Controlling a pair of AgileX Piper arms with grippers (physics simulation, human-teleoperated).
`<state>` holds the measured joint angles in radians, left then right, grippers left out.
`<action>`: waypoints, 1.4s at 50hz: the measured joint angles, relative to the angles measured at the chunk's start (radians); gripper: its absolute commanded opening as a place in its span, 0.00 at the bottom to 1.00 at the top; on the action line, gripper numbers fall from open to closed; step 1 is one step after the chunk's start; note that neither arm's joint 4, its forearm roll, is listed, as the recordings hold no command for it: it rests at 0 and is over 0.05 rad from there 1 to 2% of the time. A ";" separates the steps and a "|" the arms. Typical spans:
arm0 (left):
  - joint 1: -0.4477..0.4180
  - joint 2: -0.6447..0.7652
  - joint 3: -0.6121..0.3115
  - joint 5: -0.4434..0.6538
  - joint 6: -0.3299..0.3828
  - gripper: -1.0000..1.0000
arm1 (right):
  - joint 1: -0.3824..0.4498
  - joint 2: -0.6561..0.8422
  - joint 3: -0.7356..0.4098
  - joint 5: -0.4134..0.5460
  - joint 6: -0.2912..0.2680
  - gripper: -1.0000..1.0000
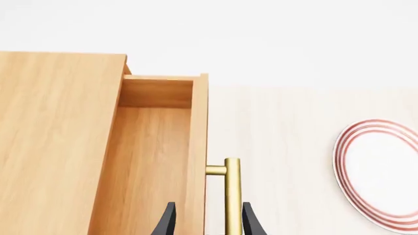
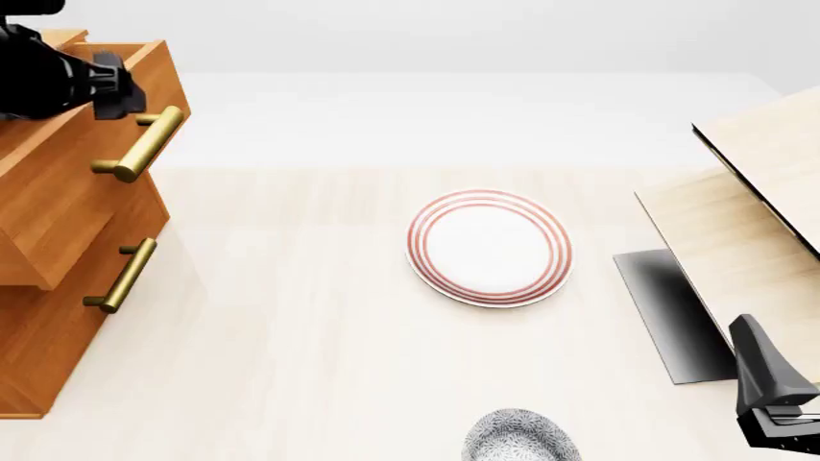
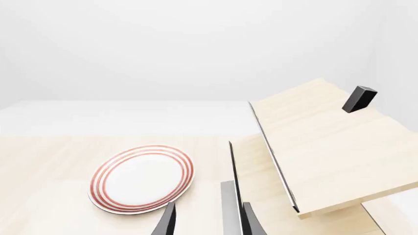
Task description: Open the top drawer of the cabinet and put the bowl in it.
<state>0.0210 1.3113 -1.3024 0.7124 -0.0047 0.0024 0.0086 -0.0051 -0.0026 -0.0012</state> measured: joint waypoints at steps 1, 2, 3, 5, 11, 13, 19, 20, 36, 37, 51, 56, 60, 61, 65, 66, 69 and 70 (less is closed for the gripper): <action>0.001 0.000 0.003 -0.002 0.001 1.00 | 0.000 0.000 0.000 0.000 0.000 1.00; 0.001 0.001 0.006 -0.003 0.001 1.00 | 0.000 0.000 0.000 0.000 0.000 1.00; 0.002 0.001 0.008 -0.005 0.002 1.00 | 0.000 0.000 0.000 0.000 0.000 1.00; 0.003 0.001 0.012 -0.007 0.004 1.00 | 0.000 0.000 0.000 0.000 0.000 1.00; 0.004 0.006 0.024 -0.018 0.008 1.00 | 0.000 0.000 0.000 0.000 0.000 1.00; 0.003 0.008 0.030 -0.023 0.009 1.00 | 0.000 0.000 0.000 0.000 0.000 1.00; 0.002 0.014 0.043 -0.033 0.011 1.00 | 0.000 0.000 0.000 0.000 0.000 1.00; 0.001 0.014 0.044 -0.034 0.011 1.00 | 0.000 0.000 0.000 0.000 0.000 1.00; -0.039 0.029 0.034 -0.035 0.010 1.00 | 0.000 0.000 0.000 0.000 0.000 1.00; -0.042 0.030 0.033 -0.035 0.011 1.00 | 0.000 0.000 0.000 0.000 0.000 1.00; -0.080 0.045 0.020 -0.032 0.014 1.00 | 0.000 0.000 0.000 0.000 0.000 1.00; -0.092 0.049 0.015 -0.029 0.015 1.00 | 0.000 0.000 0.000 0.000 0.000 1.00; -0.102 0.053 0.010 -0.027 0.016 1.00 | 0.000 0.000 0.000 0.000 0.000 1.00; -0.105 0.054 0.009 -0.027 0.017 1.00 | 0.000 0.000 0.000 0.000 0.000 1.00; -0.116 0.056 0.006 -0.023 0.019 1.00 | 0.000 0.000 0.000 0.000 0.000 1.00; -0.119 0.057 0.005 -0.022 0.020 1.00 | 0.000 0.000 0.000 0.000 0.000 1.00; -0.130 0.060 0.002 -0.021 0.020 1.00 | 0.000 0.000 0.000 0.000 0.000 1.00; -0.133 0.060 0.002 -0.021 0.021 1.00 | 0.000 0.000 0.000 0.000 0.000 1.00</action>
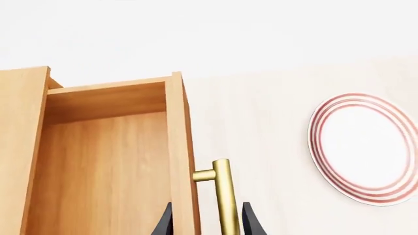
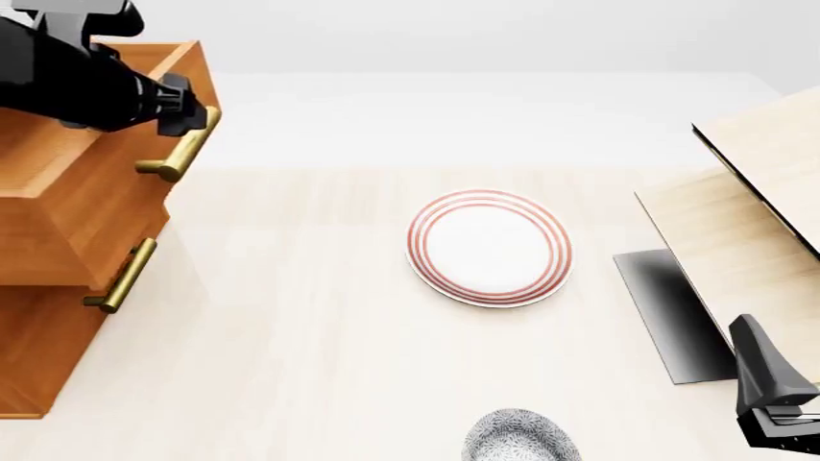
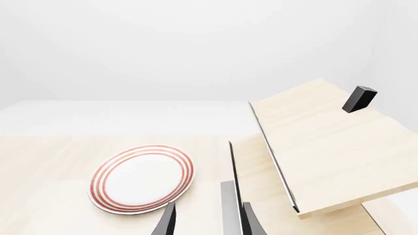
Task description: Open the top drawer of the cabinet and put the bowl in it.
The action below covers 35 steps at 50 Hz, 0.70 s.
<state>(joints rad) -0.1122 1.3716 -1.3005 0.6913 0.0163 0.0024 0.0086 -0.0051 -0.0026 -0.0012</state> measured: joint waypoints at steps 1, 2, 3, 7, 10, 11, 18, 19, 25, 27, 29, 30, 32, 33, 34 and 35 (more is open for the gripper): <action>-0.004 0.001 -0.001 0.000 0.001 1.00 | 0.000 0.000 0.000 0.000 0.000 1.00; -0.008 0.002 -0.002 0.000 0.000 1.00 | 0.000 0.000 0.000 0.000 0.000 1.00; -0.013 0.003 -0.002 0.000 0.001 1.00 | 0.000 0.000 0.000 0.000 0.000 1.00; -0.026 0.004 -0.005 0.003 0.002 1.00 | 0.000 0.000 0.000 0.000 0.000 1.00; -0.034 0.003 -0.007 0.006 0.004 1.00 | 0.000 0.000 0.000 0.000 0.000 1.00; -0.037 0.003 -0.008 0.008 0.003 1.00 | 0.000 0.000 0.000 0.000 0.000 1.00; -0.064 0.004 -0.014 0.012 -0.001 1.00 | 0.000 0.000 0.000 0.000 0.000 1.00; -0.072 0.006 -0.016 0.013 -0.003 1.00 | 0.000 0.000 0.000 0.000 0.000 1.00; -0.098 0.009 -0.021 0.014 -0.005 1.00 | 0.000 0.000 0.000 0.000 0.000 1.00; -0.105 0.010 -0.022 0.014 -0.004 1.00 | 0.000 0.000 0.000 0.000 0.000 1.00; -0.112 0.010 -0.022 0.013 -0.005 1.00 | 0.000 0.000 0.000 0.000 0.000 1.00; -0.116 0.011 -0.023 0.012 -0.006 1.00 | 0.000 0.000 0.000 0.000 0.000 1.00; -0.124 0.012 -0.023 0.011 -0.007 1.00 | 0.000 0.000 0.000 0.000 0.000 1.00; -0.128 0.013 -0.024 0.010 -0.009 1.00 | 0.000 0.000 0.000 0.000 0.000 1.00; -0.132 0.014 -0.024 0.009 -0.010 1.00 | 0.000 0.000 0.000 0.000 0.000 1.00; -0.136 0.015 -0.025 0.009 -0.011 1.00 | 0.000 0.000 0.000 0.000 0.000 1.00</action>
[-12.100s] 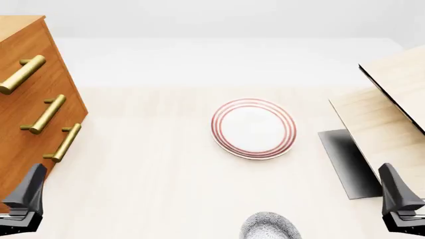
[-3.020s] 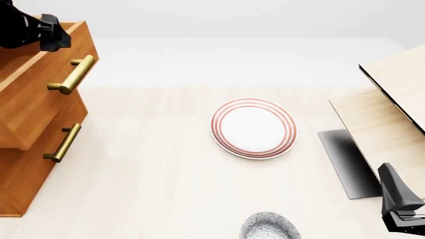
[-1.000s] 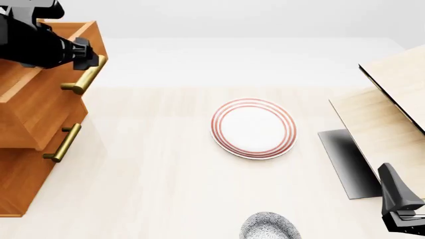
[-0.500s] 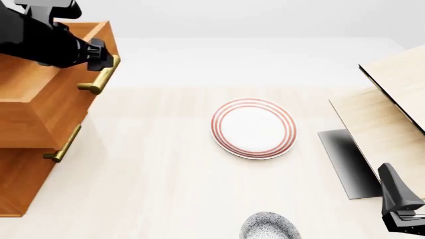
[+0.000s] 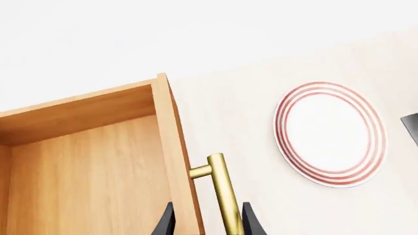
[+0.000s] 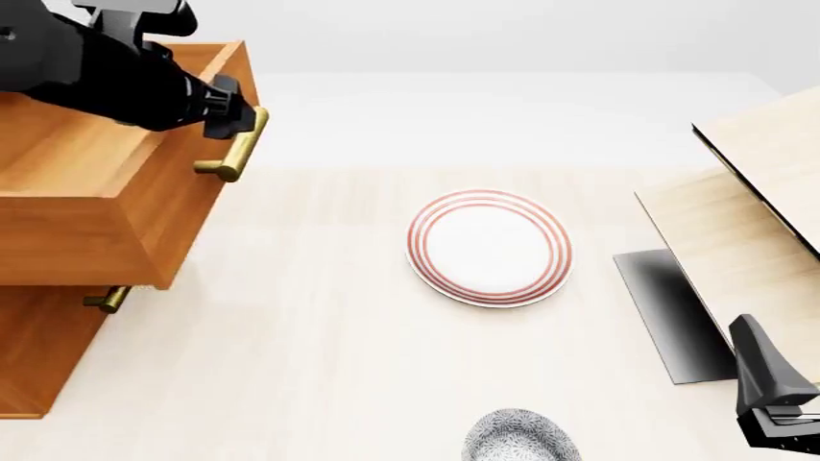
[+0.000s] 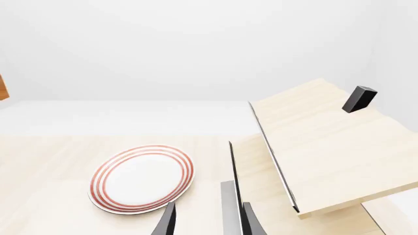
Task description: Open the top drawer of the cabinet and put the bowl in it.
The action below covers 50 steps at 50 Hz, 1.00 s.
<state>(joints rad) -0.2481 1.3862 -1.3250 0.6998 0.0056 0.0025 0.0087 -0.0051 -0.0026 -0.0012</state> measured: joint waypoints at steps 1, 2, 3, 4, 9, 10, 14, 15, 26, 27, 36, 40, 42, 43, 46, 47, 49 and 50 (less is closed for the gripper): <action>-0.004 0.001 0.000 -0.001 -0.001 1.00 | 0.000 0.000 0.000 0.000 0.000 1.00; -0.007 0.001 -0.001 -0.002 -0.002 1.00 | 0.000 0.000 0.000 0.000 0.000 1.00; -0.011 0.002 -0.001 -0.002 -0.003 1.00 | 0.000 0.000 0.000 0.000 0.000 1.00; -0.015 0.003 -0.002 -0.003 -0.004 1.00 | 0.000 0.000 0.000 0.000 0.000 1.00; -0.034 0.006 -0.004 -0.006 -0.008 1.00 | 0.000 0.000 0.000 0.000 0.000 1.00; -0.037 0.006 -0.005 -0.007 -0.009 1.00 | 0.000 0.000 0.000 0.000 0.000 1.00; -0.042 0.007 -0.005 -0.006 -0.021 1.00 | 0.000 0.000 0.000 0.000 0.000 1.00; -0.043 0.007 -0.005 -0.006 -0.024 1.00 | 0.000 0.000 0.000 0.000 0.000 1.00; -0.049 0.006 -0.002 -0.010 -0.041 1.00 | 0.000 0.000 0.000 0.000 0.000 1.00; -0.049 0.006 -0.001 -0.012 -0.039 1.00 | 0.000 0.000 0.000 0.000 0.000 1.00; -0.043 -0.011 0.015 -0.016 -0.021 1.00 | 0.000 0.000 0.000 0.000 0.000 1.00; -0.037 -0.022 0.025 -0.017 -0.016 1.00 | 0.000 0.000 0.000 0.000 0.000 1.00; -0.034 -0.027 0.029 -0.017 -0.015 1.00 | 0.000 0.000 0.000 0.000 0.000 1.00; -0.031 -0.030 0.031 -0.016 -0.013 1.00 | 0.000 0.000 0.000 0.000 0.000 1.00; -0.024 -0.039 0.037 -0.016 -0.010 1.00 | 0.000 0.000 0.000 0.000 0.000 1.00; -0.021 -0.043 0.039 -0.016 -0.009 1.00 | 0.000 0.000 0.000 0.000 0.000 1.00; -0.017 -0.048 0.042 -0.016 -0.007 1.00 | 0.000 0.000 0.000 0.000 0.000 1.00; -0.015 -0.051 0.044 -0.016 -0.006 1.00 | 0.000 0.000 0.000 0.000 0.000 1.00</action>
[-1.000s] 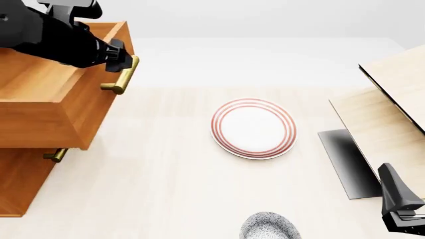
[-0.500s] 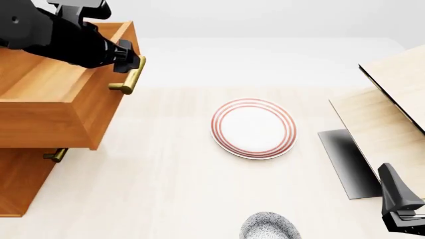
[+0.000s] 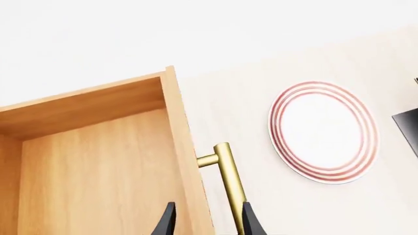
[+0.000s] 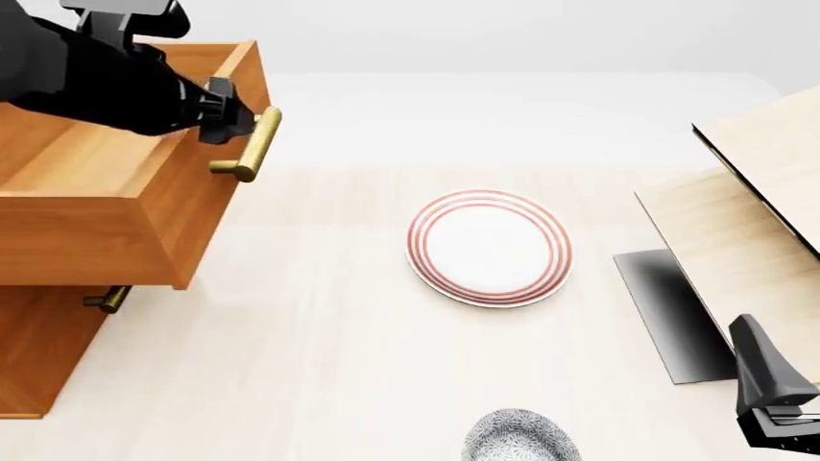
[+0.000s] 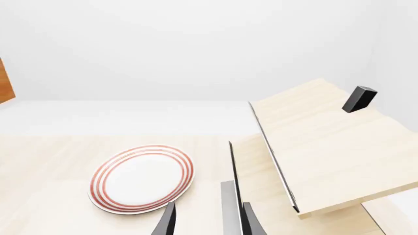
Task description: Open the top drawer of the cabinet and put the bowl in it.
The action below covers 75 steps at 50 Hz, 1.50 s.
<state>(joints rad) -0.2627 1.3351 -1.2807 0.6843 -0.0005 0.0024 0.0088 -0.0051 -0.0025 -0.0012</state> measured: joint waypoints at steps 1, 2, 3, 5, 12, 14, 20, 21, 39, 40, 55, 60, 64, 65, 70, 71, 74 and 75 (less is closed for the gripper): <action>0.002 -0.003 0.002 0.000 0.001 1.00 | 0.000 0.000 0.000 0.000 0.000 1.00; 0.003 -0.005 0.003 0.000 0.001 1.00 | 0.000 0.000 0.000 0.000 0.000 1.00; 0.005 -0.007 0.005 0.000 0.001 1.00 | 0.000 0.000 0.000 0.000 0.000 1.00; 0.007 -0.012 0.008 0.000 0.003 1.00 | 0.000 0.000 0.000 0.000 0.000 1.00; 0.010 -0.029 0.016 0.001 0.009 1.00 | 0.000 0.000 0.000 0.000 0.000 1.00; 0.010 -0.036 0.017 0.004 0.011 1.00 | 0.000 0.000 0.000 0.000 0.000 1.00; 0.010 -0.057 0.014 0.017 0.021 1.00 | 0.000 0.000 0.000 0.000 0.000 1.00; 0.010 -0.061 0.013 0.019 0.022 1.00 | 0.000 0.000 0.000 0.000 0.000 1.00; 0.002 -0.145 0.005 0.067 0.083 1.00 | 0.000 0.000 0.000 0.000 0.000 1.00; 0.000 -0.149 0.004 0.068 0.089 1.00 | 0.000 0.000 0.000 0.000 0.000 1.00; -0.056 -0.192 -0.009 0.074 0.165 1.00 | 0.000 0.000 0.000 0.000 0.000 1.00; -0.079 -0.202 -0.008 0.076 0.182 1.00 | 0.000 0.000 0.000 0.000 0.000 1.00; -0.100 -0.208 -0.012 0.079 0.190 1.00 | 0.000 0.000 0.000 0.000 0.000 1.00; -0.106 -0.208 -0.013 0.080 0.191 1.00 | 0.000 0.000 0.000 0.000 0.000 1.00; -0.131 -0.213 -0.015 0.084 0.194 1.00 | 0.000 0.000 0.000 0.000 0.000 1.00; -0.136 -0.214 -0.014 0.084 0.195 1.00 | 0.000 0.000 0.000 0.000 0.000 1.00; -0.149 -0.220 -0.010 0.084 0.196 1.00 | 0.000 0.000 0.000 0.000 0.000 1.00; -0.153 -0.223 -0.008 0.085 0.196 1.00 | 0.000 0.000 0.000 0.000 0.000 1.00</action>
<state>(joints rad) -0.4158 1.1125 -1.2892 0.7690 0.1958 0.0024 0.0086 -0.0051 -0.0026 -0.0012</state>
